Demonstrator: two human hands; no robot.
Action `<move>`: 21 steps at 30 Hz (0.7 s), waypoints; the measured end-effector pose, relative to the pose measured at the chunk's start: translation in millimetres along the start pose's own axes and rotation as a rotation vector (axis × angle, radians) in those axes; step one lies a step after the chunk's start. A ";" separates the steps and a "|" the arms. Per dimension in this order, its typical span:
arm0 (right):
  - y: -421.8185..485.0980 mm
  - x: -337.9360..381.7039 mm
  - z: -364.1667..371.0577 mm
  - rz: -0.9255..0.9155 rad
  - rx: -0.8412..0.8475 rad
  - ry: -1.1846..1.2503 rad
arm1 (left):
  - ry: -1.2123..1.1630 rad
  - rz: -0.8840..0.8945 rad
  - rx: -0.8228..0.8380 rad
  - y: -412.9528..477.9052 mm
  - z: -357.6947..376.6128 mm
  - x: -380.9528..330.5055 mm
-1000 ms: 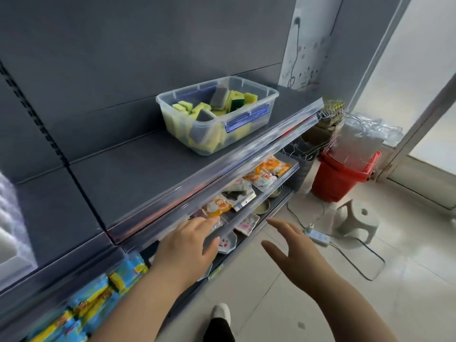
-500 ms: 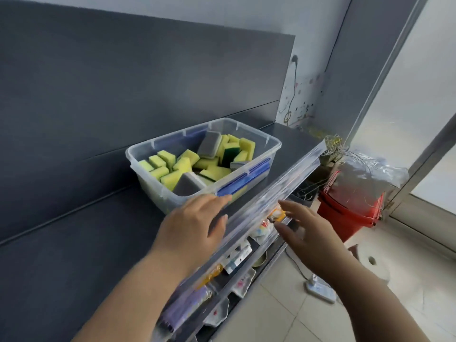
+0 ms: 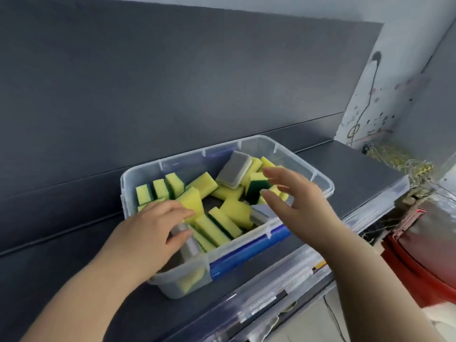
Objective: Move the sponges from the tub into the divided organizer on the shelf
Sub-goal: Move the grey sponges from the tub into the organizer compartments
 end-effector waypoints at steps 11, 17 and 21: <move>189.1 -111.4 84.9 -0.005 0.560 -0.561 | 0.161 -0.478 -0.043 8.9 1.5 33.1; 199.1 -141.0 123.0 0.058 0.719 -0.525 | 0.106 -0.696 -0.050 -16.2 3.8 31.1; 201.1 -139.4 128.9 0.033 0.708 -0.493 | 0.038 -0.785 0.033 -23.1 19.9 21.6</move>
Point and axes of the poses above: each hand's wrist, its own y-axis towards the middle knuckle, its own z-axis out of the palm, x = y × z, the point moved 10 cm from there along y, towards the middle knuckle, and after that the axes turned 3 degrees about y, right-handed, at the moved point
